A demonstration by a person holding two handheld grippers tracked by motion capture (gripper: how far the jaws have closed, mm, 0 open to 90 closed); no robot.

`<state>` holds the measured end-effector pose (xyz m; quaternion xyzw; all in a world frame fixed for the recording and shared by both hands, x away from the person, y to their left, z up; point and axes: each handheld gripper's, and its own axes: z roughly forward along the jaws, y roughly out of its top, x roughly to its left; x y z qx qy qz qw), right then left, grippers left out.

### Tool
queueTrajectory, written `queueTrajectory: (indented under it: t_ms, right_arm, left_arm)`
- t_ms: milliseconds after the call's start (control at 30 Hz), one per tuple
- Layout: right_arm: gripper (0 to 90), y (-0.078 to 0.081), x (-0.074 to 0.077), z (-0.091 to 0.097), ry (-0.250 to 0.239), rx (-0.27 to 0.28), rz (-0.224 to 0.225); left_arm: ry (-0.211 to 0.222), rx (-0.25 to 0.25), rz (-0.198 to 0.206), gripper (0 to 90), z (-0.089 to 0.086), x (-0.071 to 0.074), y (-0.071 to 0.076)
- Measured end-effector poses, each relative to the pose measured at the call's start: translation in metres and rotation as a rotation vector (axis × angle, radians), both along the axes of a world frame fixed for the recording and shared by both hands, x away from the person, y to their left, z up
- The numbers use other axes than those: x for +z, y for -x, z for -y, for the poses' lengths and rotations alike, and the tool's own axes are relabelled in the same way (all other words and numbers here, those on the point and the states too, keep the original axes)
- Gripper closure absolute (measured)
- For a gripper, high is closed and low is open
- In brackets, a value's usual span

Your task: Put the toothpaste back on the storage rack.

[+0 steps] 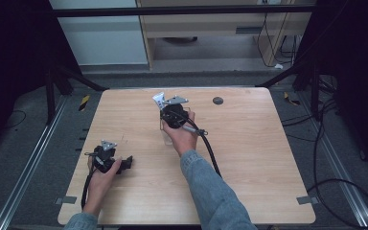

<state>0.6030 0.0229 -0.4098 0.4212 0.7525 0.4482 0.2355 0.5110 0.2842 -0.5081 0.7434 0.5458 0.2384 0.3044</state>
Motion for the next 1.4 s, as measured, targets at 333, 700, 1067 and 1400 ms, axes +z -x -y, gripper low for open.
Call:
queueTrajectory:
  t_ms: [333,700,1067,1400]
  right_arm:
    - [71.6,0.004,0.005,0.004,-0.011,0.008,-0.006]
    - [68.3,0.007,0.012,0.010,-0.013,0.012,-0.008]
    - [64.7,0.010,0.015,0.013,-0.018,0.023,-0.017]
    - [58.1,0.012,0.018,0.019,-0.016,0.035,-0.031]
  left_arm:
    - [0.000,-0.001,0.000,0.0,0.000,0.000,0.000]
    - [-0.002,-0.001,-0.001,0.0,0.000,0.000,0.000]
    - [-0.002,-0.001,-0.001,0.0,0.000,0.000,0.000]
    - [-0.002,-0.001,-0.001,0.0,0.000,0.000,0.000]
